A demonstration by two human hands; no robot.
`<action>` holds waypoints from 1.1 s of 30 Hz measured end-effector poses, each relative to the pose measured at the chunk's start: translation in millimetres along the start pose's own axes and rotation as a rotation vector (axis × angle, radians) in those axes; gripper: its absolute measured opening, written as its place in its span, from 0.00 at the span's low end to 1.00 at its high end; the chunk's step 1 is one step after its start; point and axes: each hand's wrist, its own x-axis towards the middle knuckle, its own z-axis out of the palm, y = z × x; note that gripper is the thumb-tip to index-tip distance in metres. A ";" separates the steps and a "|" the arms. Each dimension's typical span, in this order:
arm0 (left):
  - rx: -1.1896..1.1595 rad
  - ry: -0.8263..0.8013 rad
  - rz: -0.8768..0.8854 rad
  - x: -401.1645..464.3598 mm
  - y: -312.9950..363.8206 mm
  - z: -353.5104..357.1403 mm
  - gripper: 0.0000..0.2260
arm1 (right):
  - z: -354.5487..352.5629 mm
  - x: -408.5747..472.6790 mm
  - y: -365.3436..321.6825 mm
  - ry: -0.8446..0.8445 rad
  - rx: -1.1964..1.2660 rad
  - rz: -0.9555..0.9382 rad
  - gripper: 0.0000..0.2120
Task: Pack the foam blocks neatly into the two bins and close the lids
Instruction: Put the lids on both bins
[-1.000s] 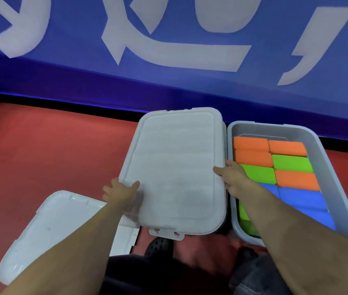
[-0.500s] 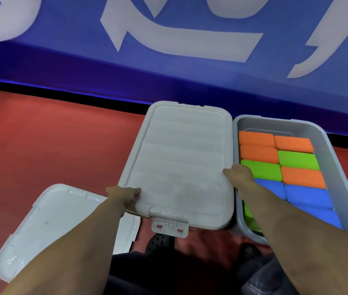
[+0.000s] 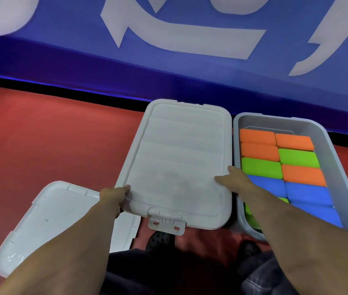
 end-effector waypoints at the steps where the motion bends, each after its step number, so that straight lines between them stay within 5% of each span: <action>1: 0.027 0.004 0.009 4.3 -2.0 -2.3 0.21 | 2.1 -1.3 0.9 -0.010 -0.115 -0.023 0.40; 6: 0.465 0.039 0.117 7.5 -2.3 5.8 0.33 | 18.6 -16.9 -1.3 0.020 -0.652 -0.041 0.60; 11: 0.768 -0.089 0.344 -12.0 -6.2 9.4 0.61 | 50.6 -41.7 -21.2 -0.120 -0.639 -0.428 0.55; 16: 0.858 -0.102 0.384 -11.6 -13.3 14.4 0.62 | 109.9 -70.8 -15.3 -0.265 -0.748 -0.697 0.52; 33: 0.839 -0.086 0.387 -12.7 -12.5 17.1 0.62 | 155.0 -72.4 28.0 0.080 -1.055 -0.793 0.51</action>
